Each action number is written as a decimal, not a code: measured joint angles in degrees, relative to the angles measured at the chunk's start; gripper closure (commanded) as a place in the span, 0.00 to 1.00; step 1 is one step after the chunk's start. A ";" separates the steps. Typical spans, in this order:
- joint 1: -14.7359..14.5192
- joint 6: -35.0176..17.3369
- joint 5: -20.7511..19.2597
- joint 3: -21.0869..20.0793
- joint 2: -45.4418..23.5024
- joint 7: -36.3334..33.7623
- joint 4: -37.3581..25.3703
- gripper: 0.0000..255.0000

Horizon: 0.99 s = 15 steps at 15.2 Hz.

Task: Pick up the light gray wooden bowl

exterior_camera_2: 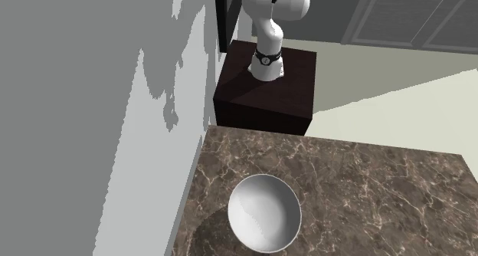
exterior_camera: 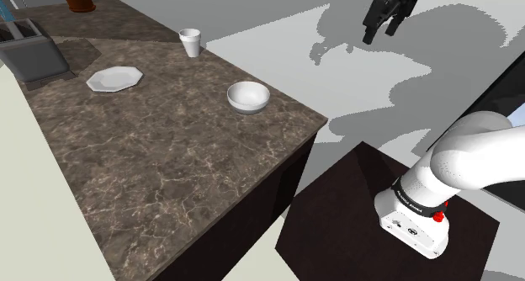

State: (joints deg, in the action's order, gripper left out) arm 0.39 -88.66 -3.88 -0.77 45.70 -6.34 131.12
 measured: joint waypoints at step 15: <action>-0.04 -19.84 0.90 -1.59 -22.80 -4.11 -1.52 0.00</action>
State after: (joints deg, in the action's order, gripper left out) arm 0.35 -108.50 -2.98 -2.36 22.90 -10.46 129.60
